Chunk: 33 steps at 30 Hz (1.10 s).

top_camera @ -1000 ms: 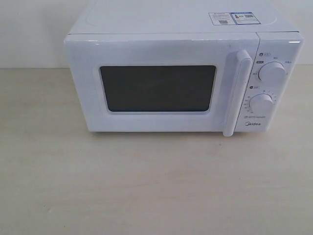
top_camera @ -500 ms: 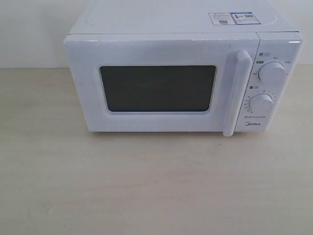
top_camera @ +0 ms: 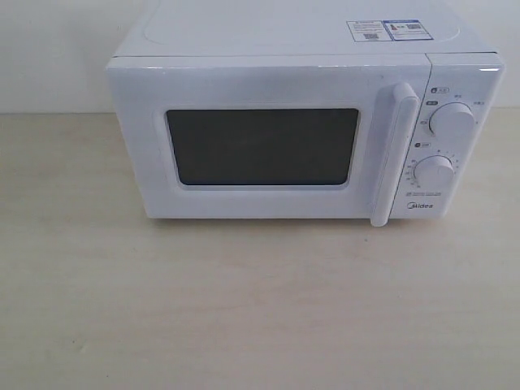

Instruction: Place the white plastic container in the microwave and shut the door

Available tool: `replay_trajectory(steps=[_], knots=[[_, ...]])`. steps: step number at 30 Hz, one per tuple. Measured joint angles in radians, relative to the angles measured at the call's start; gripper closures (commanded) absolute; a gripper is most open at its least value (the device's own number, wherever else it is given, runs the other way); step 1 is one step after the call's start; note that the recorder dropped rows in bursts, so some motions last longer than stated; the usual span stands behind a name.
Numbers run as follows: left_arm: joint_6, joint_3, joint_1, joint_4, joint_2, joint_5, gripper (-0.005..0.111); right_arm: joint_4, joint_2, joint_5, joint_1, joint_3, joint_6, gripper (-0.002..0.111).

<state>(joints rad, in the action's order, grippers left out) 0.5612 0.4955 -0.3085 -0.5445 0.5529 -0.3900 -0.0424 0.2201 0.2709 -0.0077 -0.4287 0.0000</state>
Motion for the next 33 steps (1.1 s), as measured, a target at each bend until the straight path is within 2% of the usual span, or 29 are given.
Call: replay_trajectory(steps=[3,9,16,33], knots=[[0.000,0.000,0.000,0.000,0.000,0.000,0.102,0.000,-0.040,0.000,0.000,0.041,-0.008,0.108],[0.000,0.000,0.000,0.000,0.000,0.000,0.102,0.000,-0.199,0.004,0.000,0.248,-0.019,0.108],[0.000,0.000,0.000,0.000,-0.001,-0.002,0.102,0.002,-0.212,0.013,0.000,0.412,-0.025,0.108],[0.000,0.000,0.000,0.000,-0.001,-0.002,0.102,0.033,-0.214,0.068,0.000,0.425,-0.025,0.108]])
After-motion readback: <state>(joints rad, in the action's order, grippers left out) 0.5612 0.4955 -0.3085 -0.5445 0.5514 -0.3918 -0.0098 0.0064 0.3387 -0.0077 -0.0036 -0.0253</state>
